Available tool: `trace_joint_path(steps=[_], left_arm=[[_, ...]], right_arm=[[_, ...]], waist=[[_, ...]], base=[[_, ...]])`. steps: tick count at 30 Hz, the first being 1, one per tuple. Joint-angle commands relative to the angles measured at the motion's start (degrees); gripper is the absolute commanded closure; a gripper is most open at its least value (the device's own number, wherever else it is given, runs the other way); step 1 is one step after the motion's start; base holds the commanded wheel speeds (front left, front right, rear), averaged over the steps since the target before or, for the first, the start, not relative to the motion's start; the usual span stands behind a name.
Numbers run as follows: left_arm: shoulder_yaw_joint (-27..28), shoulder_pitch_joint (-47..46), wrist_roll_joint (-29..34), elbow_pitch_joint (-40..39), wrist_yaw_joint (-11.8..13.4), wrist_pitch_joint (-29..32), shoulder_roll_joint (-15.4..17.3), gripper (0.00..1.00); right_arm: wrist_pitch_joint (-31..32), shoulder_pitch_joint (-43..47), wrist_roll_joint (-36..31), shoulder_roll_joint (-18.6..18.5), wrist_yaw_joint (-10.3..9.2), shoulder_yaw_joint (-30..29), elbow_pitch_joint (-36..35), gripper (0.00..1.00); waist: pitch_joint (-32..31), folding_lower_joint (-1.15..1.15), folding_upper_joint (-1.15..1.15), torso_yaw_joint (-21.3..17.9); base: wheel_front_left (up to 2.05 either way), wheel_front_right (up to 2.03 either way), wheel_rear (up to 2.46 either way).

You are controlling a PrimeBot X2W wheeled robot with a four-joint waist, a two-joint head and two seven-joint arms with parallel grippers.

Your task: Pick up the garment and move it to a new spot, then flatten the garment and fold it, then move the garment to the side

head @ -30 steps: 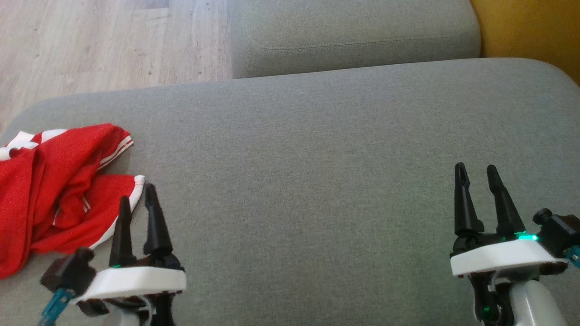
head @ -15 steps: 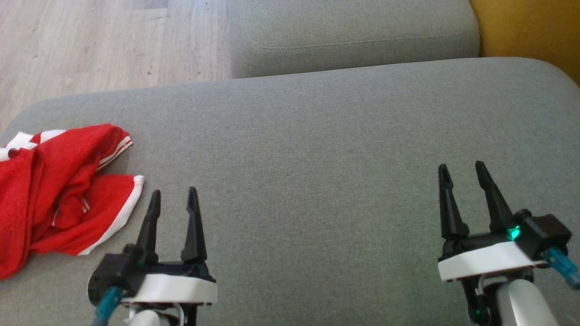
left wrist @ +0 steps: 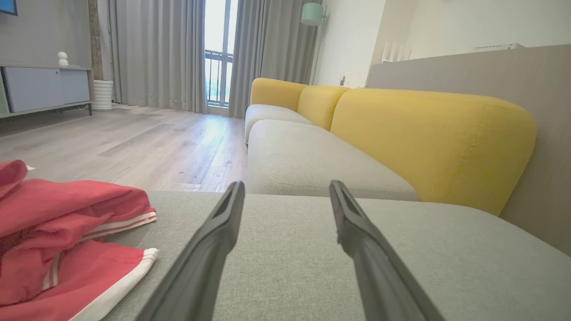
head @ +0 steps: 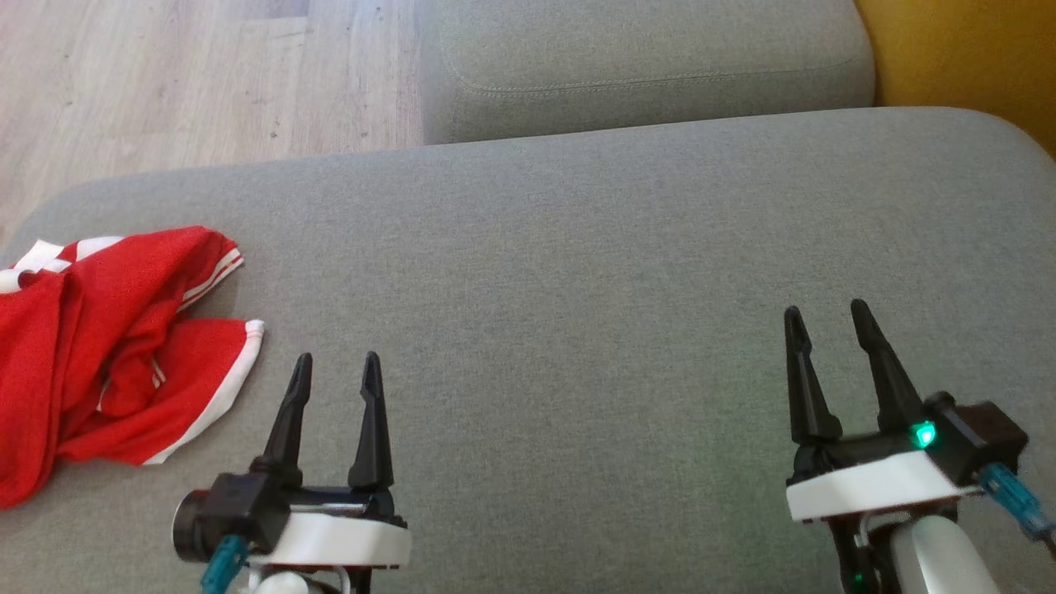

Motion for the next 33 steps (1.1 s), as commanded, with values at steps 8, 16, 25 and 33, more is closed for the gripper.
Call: trace_joint_path(steps=[8, 16, 25, 33], left_arm=[[5.46, 0.69, 2.18, -0.78, -4.76, -1.92, -1.76, 0.0], [6.16, 0.93, 4.45, 1.63, -4.89, -3.18, -2.12, 0.0], [5.68, 0.49, 3.52, 2.53, -4.45, -3.18, -2.14, 0.0], [5.63, 0.49, 2.5, 2.71, -4.29, -3.18, -2.14, 0.0]], right_arm=[[-2.03, 0.12, 6.87, -0.44, -0.04, 1.85, 0.03, 0.0], [-3.28, 1.0, 11.14, -0.46, -0.04, 1.71, 1.2, 0.0], [-3.28, 0.91, 10.26, -0.46, -0.04, 1.37, 2.51, 0.0], [-3.28, 0.57, 8.59, -0.46, -0.04, 1.12, 2.84, 0.0]], waist=[[-0.08, 0.0, 0.0, -0.43], [0.07, 0.0, 0.0, -1.23], [-0.04, 0.0, 0.0, -1.82], [-0.2, 0.0, 0.0, -1.33]], base=[[0.0, 0.0, 0.0], [0.0, 0.0, 0.0], [0.0, 0.0, 0.0], [0.0, 0.0, 0.0]])
